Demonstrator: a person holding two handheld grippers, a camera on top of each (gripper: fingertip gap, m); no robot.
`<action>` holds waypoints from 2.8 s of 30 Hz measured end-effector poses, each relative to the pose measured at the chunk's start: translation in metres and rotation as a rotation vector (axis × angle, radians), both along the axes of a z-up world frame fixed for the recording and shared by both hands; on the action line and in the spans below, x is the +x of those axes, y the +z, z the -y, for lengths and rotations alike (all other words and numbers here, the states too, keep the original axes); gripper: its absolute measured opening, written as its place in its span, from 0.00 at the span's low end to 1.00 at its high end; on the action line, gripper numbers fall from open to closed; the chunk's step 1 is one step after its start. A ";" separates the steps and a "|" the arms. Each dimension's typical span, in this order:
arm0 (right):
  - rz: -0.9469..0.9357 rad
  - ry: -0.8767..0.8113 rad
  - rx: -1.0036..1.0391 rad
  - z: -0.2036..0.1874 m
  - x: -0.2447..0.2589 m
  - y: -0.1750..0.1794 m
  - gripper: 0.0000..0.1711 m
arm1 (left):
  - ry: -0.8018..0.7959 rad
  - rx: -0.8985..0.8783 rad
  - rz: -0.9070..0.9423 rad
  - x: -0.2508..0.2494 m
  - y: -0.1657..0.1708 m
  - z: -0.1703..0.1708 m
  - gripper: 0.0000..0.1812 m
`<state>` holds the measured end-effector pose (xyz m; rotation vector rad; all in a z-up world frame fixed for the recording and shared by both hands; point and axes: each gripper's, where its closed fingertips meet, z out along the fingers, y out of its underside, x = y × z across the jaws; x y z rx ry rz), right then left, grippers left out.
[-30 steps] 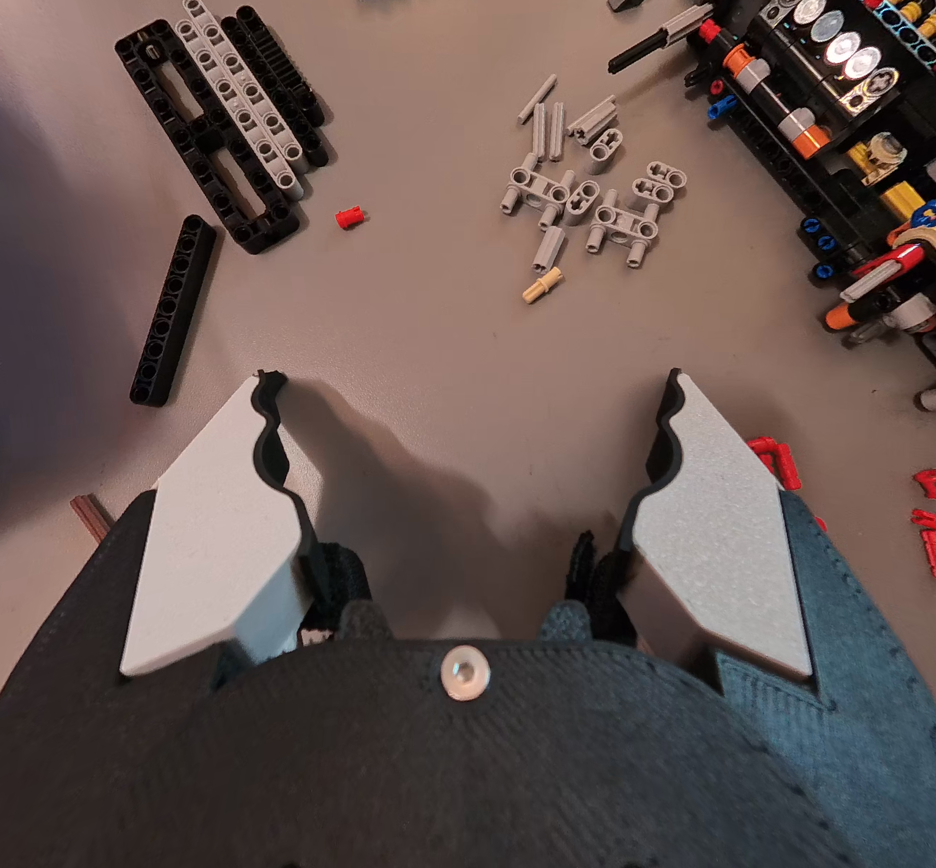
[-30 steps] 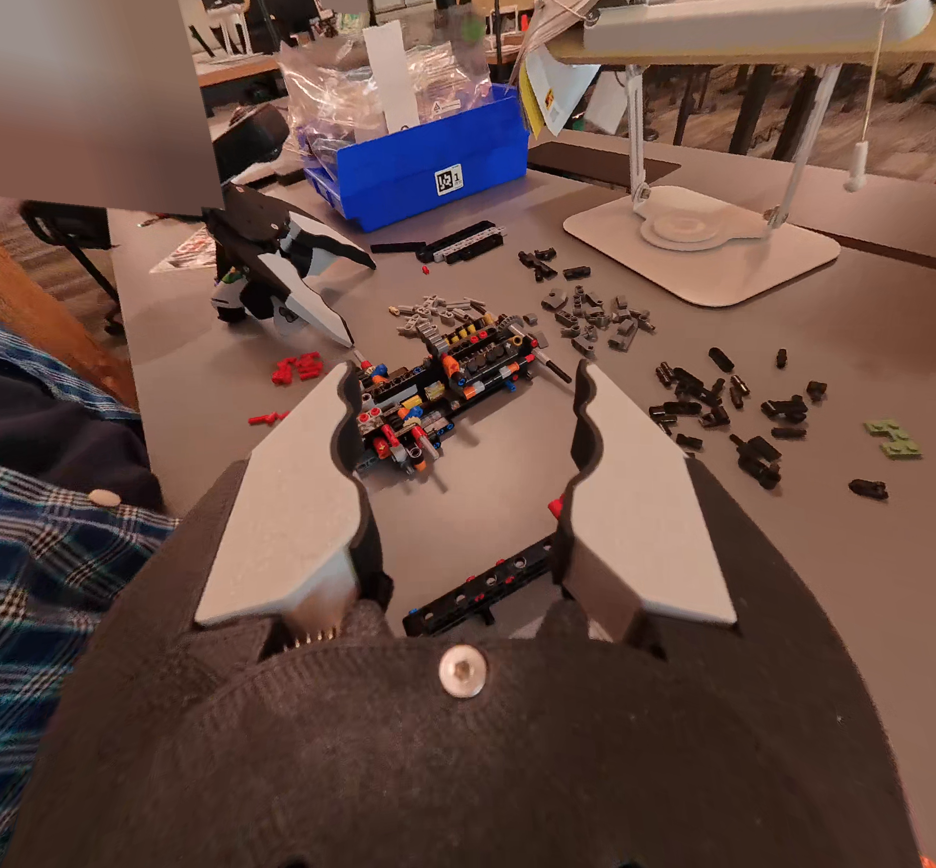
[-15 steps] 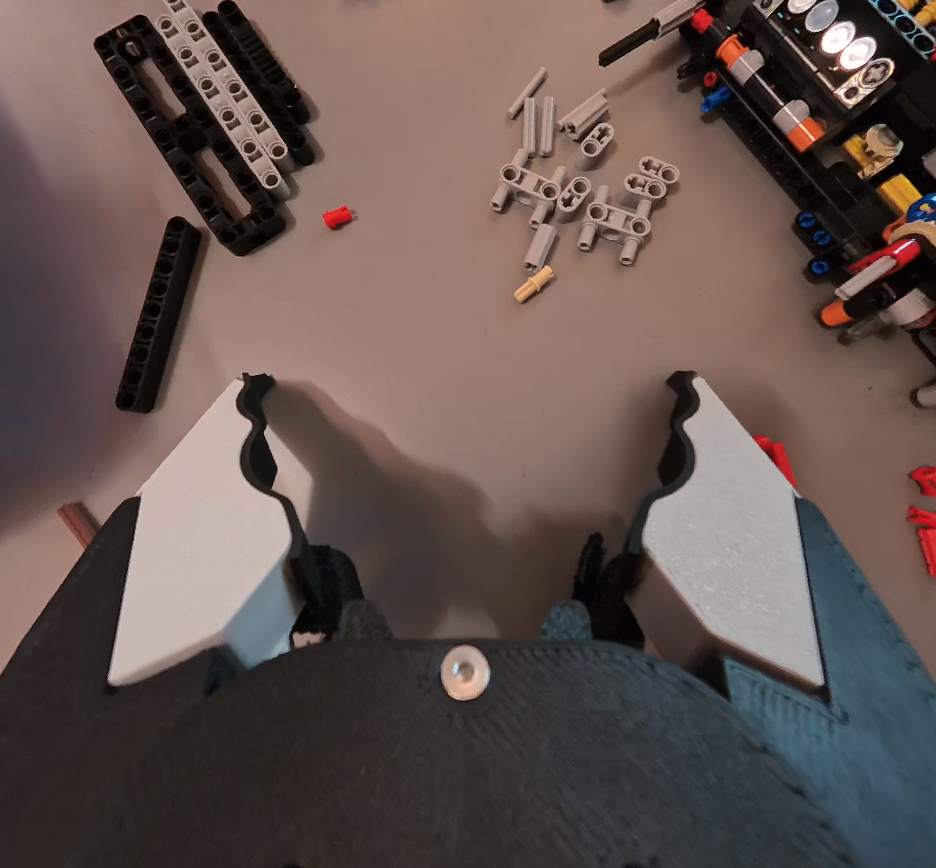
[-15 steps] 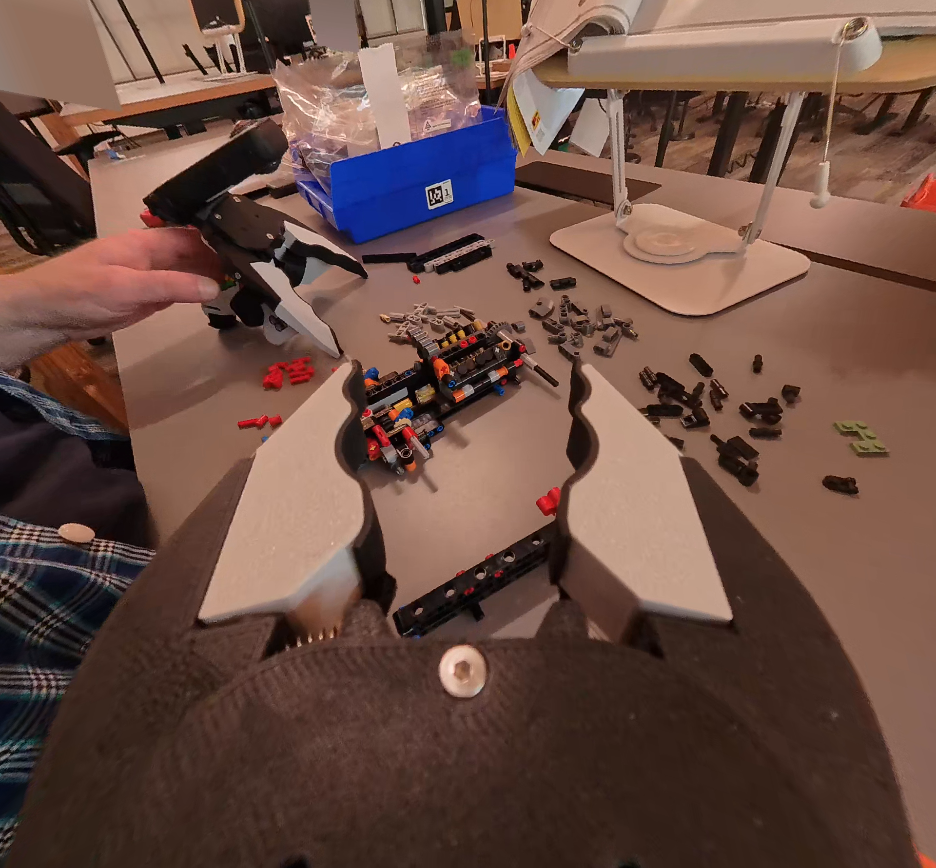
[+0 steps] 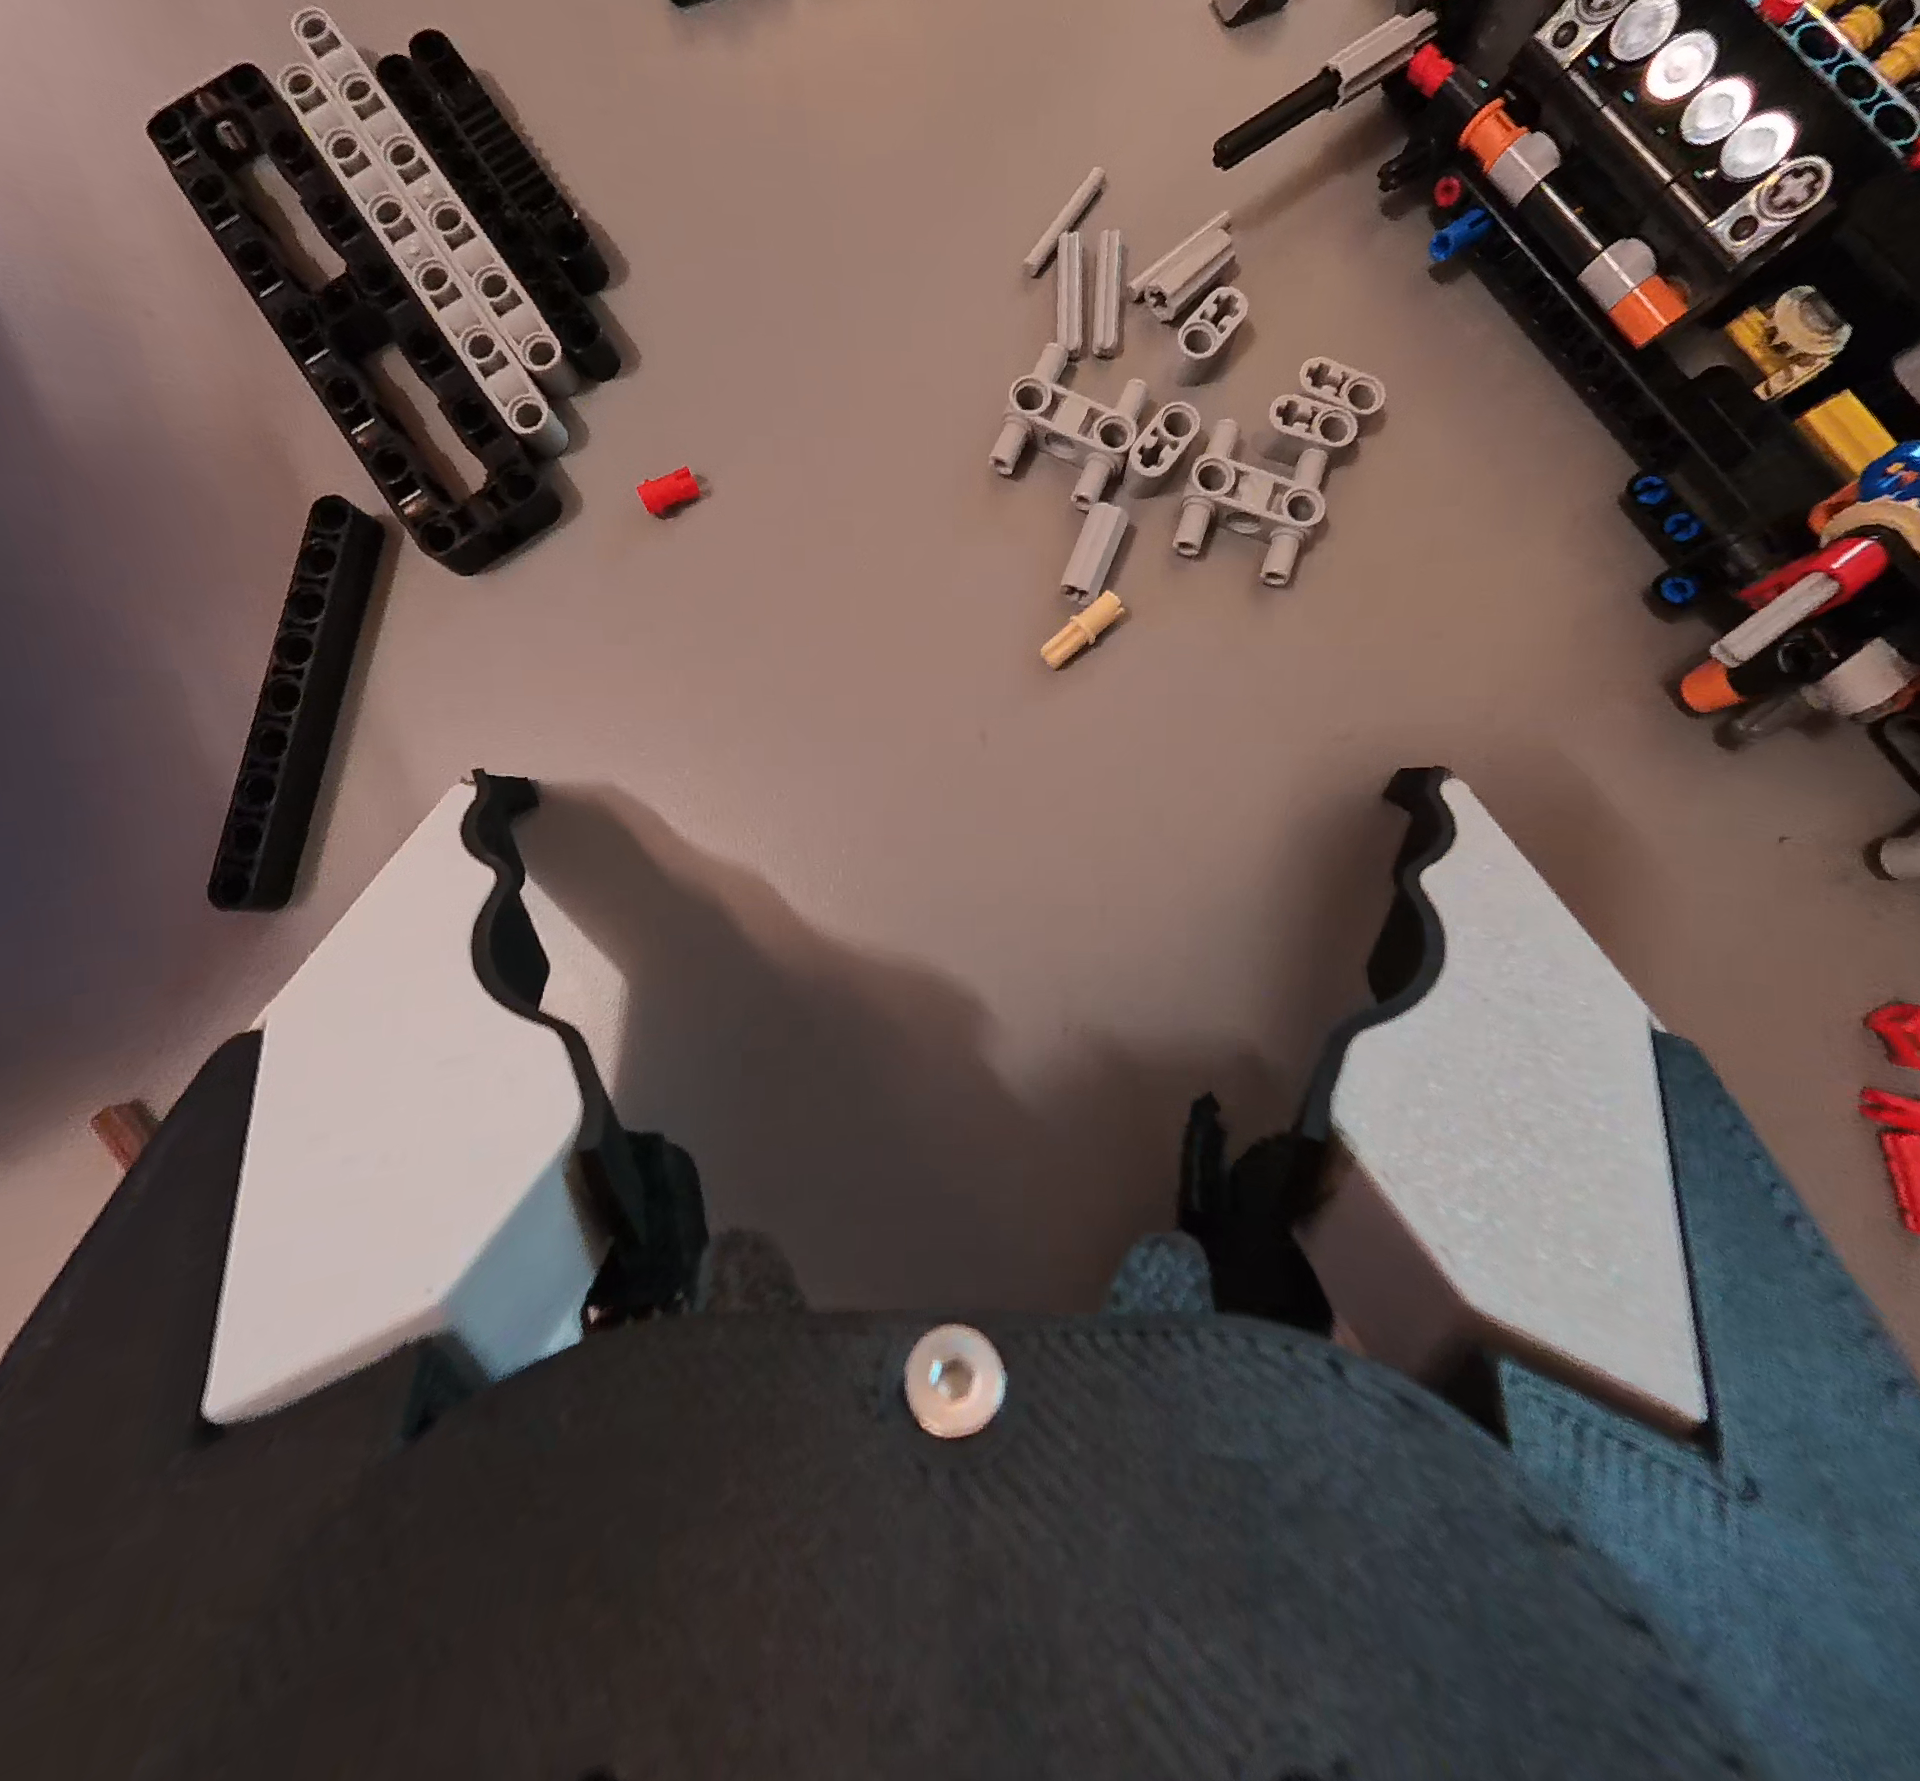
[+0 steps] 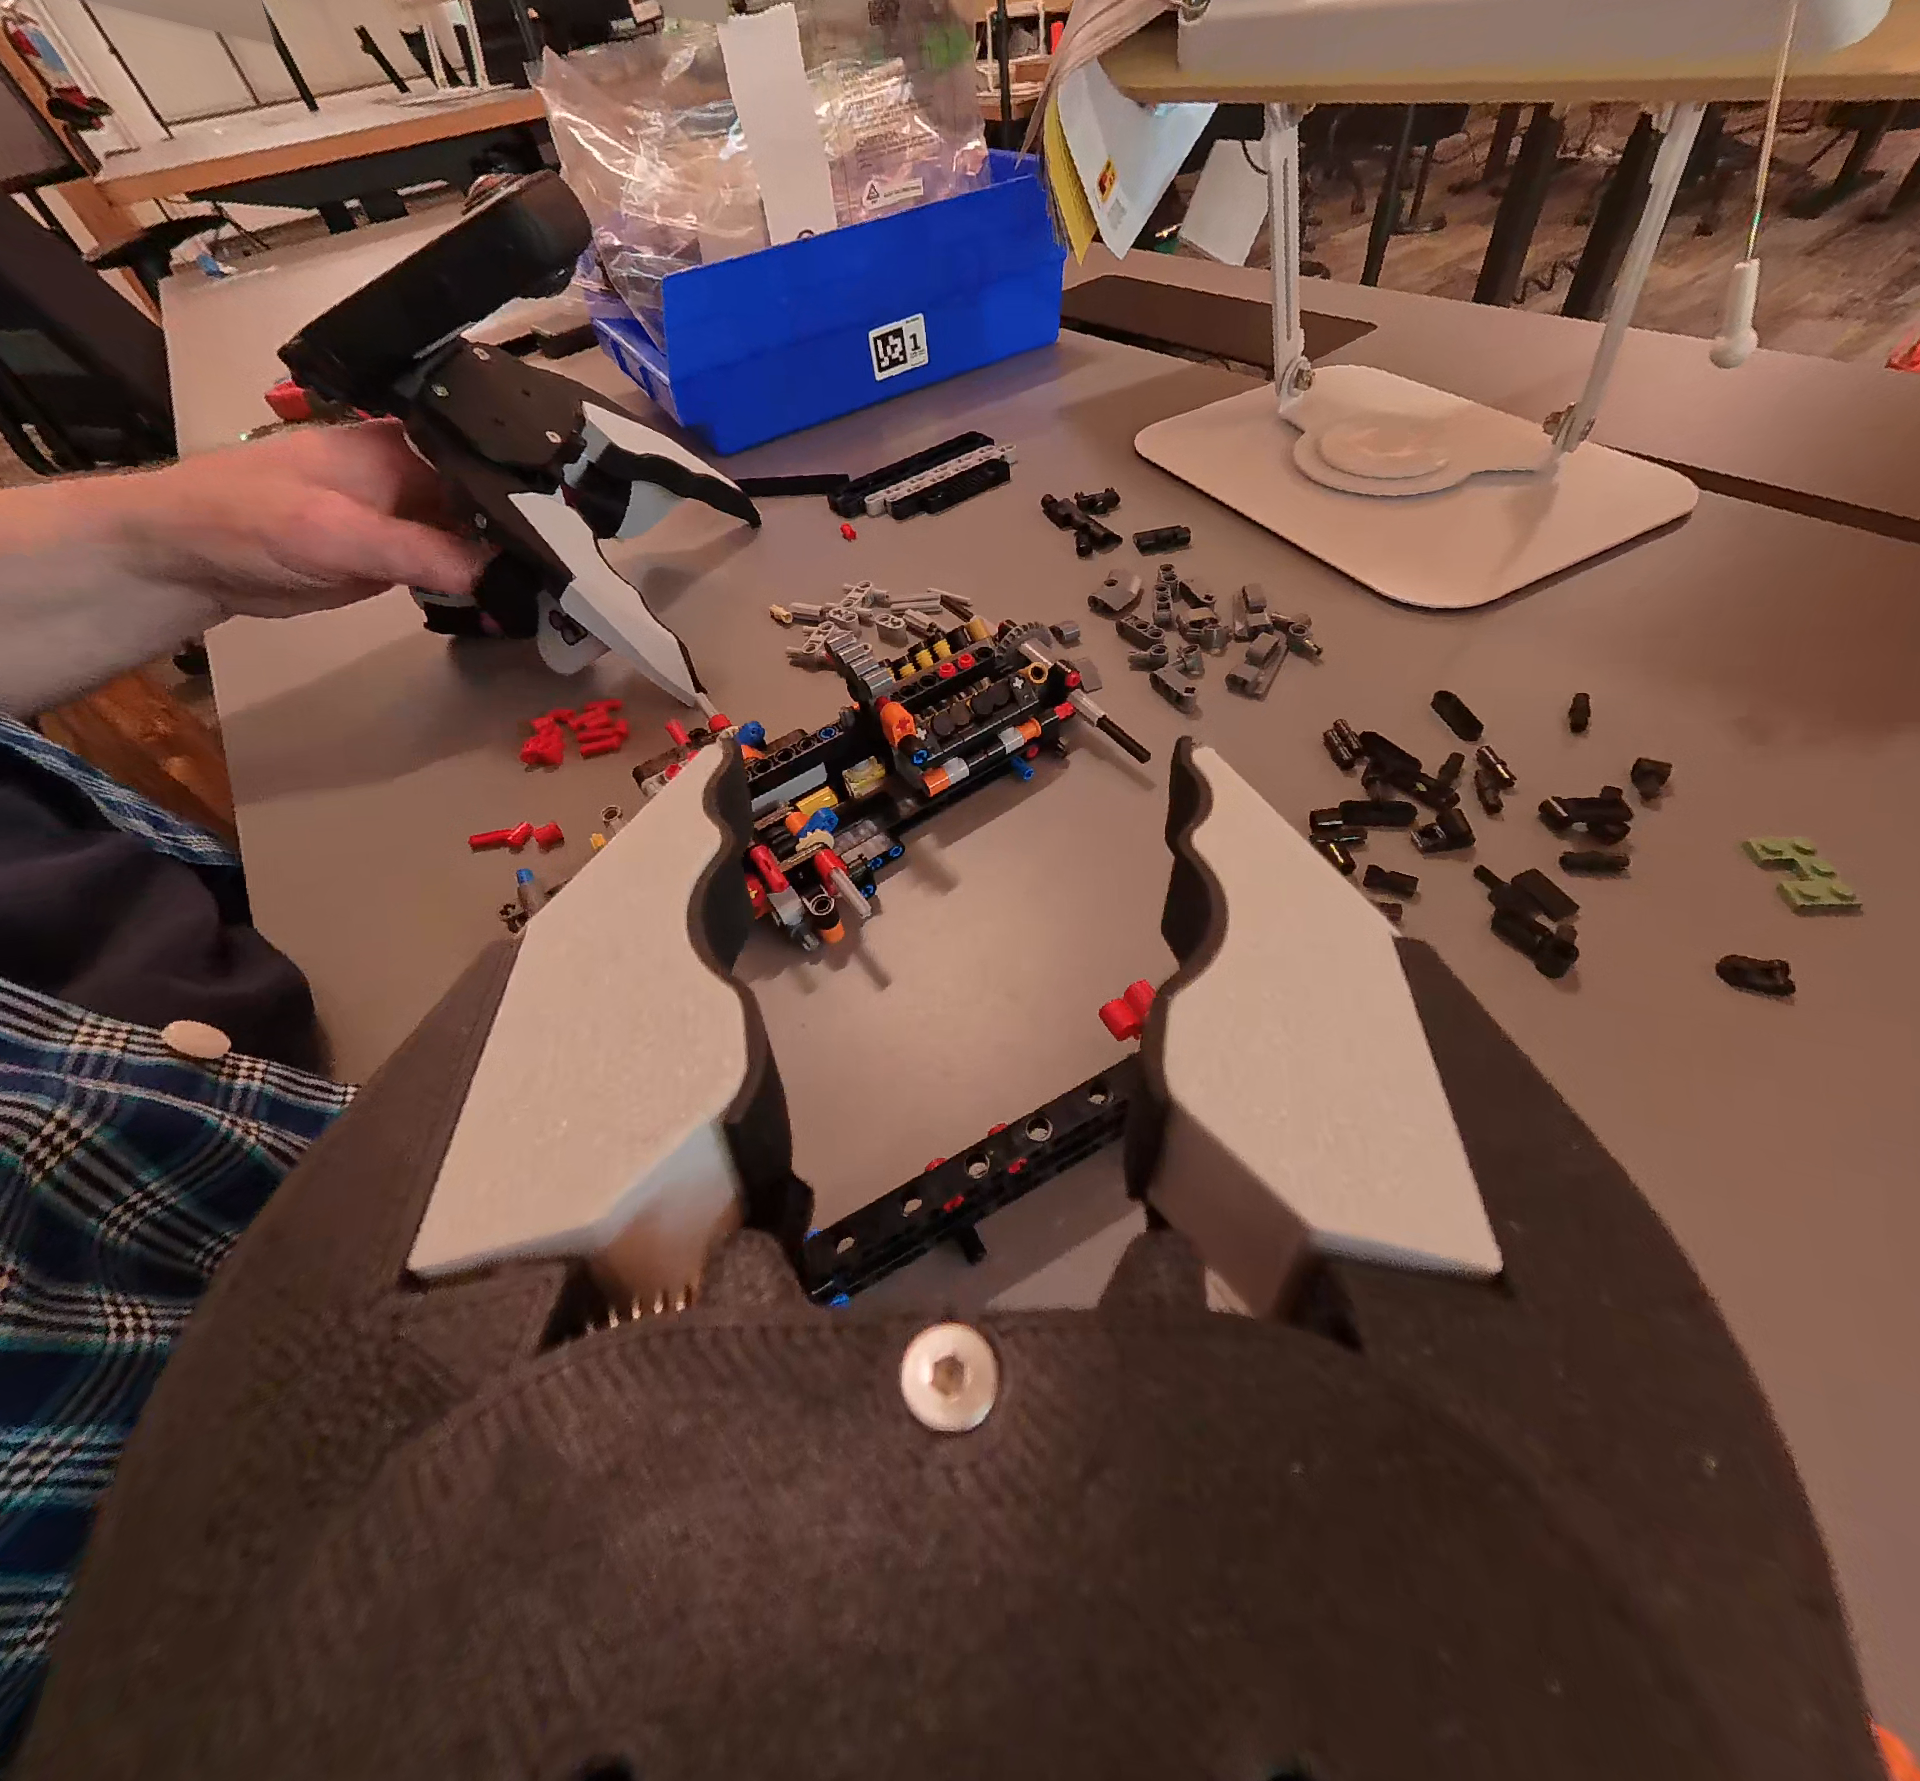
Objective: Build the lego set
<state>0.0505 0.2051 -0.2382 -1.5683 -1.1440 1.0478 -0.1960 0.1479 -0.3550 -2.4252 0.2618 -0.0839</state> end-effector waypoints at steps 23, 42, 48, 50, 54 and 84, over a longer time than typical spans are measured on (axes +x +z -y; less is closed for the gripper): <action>0.051 -0.016 0.041 -0.007 0.000 0.000 0.45 | -0.045 0.165 0.095 0.009 0.035 0.002 0.62; 0.210 -0.084 0.136 -0.023 -0.038 -0.002 0.47 | -0.058 0.463 0.109 0.010 0.073 0.016 0.49; 0.216 -0.072 0.161 -0.025 -0.053 0.002 0.31 | -0.083 0.513 0.077 0.008 0.082 0.023 0.21; 0.222 -0.064 0.168 -0.026 -0.055 0.004 0.25 | -0.088 0.523 0.076 0.006 0.083 0.025 0.12; 0.239 -0.081 0.182 -0.030 -0.051 0.011 0.27 | -0.072 0.536 0.079 0.000 0.086 0.025 0.13; 0.337 -0.250 0.149 -0.064 0.069 -0.021 0.26 | -0.122 0.426 -0.028 0.033 0.077 -0.028 0.39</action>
